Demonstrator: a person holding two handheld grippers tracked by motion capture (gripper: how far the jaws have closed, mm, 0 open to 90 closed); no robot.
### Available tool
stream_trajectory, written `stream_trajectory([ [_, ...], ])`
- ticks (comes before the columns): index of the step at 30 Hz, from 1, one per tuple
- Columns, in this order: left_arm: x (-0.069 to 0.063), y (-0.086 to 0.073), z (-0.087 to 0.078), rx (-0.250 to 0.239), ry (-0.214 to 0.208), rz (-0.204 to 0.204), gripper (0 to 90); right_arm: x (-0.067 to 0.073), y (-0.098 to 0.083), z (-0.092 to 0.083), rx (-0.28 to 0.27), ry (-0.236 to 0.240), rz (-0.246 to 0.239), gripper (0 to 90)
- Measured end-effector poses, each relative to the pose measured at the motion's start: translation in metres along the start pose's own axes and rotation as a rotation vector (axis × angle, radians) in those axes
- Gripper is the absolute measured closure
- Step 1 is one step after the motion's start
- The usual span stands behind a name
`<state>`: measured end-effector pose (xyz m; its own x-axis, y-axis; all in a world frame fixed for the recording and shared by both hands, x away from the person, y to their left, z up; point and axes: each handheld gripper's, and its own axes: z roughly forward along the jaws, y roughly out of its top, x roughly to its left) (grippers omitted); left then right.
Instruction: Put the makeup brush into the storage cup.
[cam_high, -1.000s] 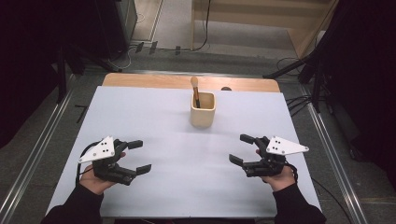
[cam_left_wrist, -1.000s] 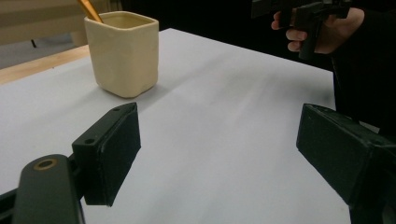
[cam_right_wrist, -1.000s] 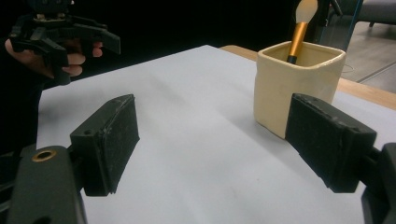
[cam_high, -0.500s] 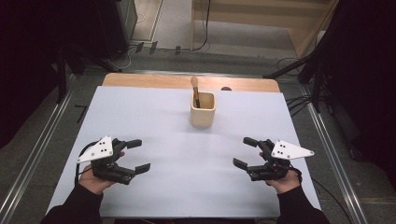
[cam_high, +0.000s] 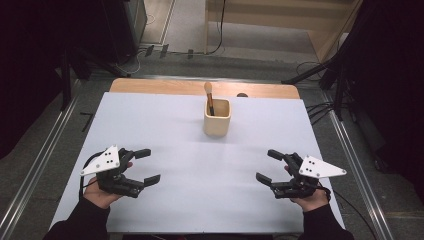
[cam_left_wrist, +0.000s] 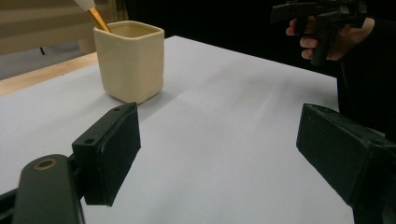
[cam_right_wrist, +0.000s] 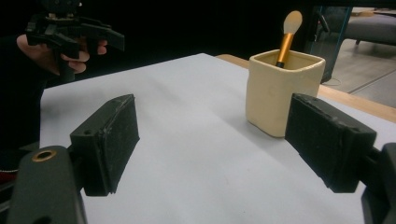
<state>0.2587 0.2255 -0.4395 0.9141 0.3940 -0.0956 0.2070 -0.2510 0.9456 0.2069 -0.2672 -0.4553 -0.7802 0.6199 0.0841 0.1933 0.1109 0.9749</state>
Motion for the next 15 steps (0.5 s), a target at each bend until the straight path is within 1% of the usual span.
stream_trajectory([
  [9,0.0,-0.0001,0.0,0.007,-0.002,-0.001,14.3,0.0007,-0.0007,-0.0015,-0.009,-0.003,0.006,18.3],
  [15,0.0006,0.0,-0.0002,0.003,-0.003,-0.003,14.3,0.0001,-0.0004,-0.0017,-0.013,-0.007,0.008,18.3],
])
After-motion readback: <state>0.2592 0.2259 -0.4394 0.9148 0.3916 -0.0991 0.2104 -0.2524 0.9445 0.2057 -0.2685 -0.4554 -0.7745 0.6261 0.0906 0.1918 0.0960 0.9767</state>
